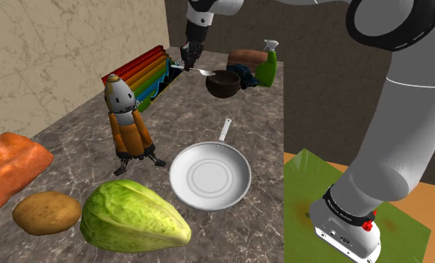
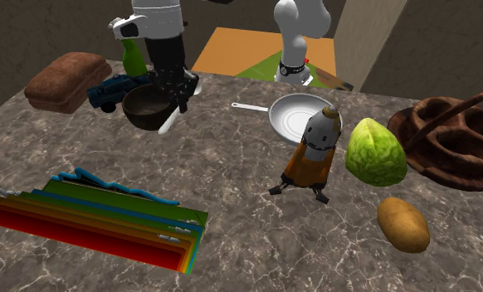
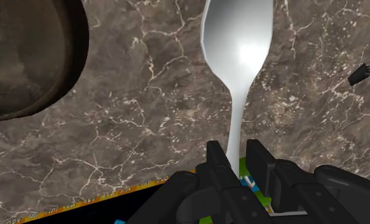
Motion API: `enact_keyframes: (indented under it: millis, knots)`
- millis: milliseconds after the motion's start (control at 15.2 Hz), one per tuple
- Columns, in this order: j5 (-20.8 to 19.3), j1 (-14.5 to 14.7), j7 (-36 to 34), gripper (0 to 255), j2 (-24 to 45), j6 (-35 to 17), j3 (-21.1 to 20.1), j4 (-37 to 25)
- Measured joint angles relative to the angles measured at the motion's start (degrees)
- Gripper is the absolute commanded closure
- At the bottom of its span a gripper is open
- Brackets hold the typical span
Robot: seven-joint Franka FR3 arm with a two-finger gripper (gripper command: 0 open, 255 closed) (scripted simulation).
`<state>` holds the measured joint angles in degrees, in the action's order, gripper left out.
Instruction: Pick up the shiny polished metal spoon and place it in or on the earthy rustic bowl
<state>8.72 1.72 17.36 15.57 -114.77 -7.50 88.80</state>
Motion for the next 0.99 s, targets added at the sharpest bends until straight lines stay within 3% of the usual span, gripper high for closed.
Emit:
enact_keyframes:
  millis: [660,990]
  knots:
    - [2.85,-8.24,12.15,255,1.55,4.08,3.74,-3.34]
    - [3.74,-11.75,16.96,255,5.1,6.67,5.26,-8.44]
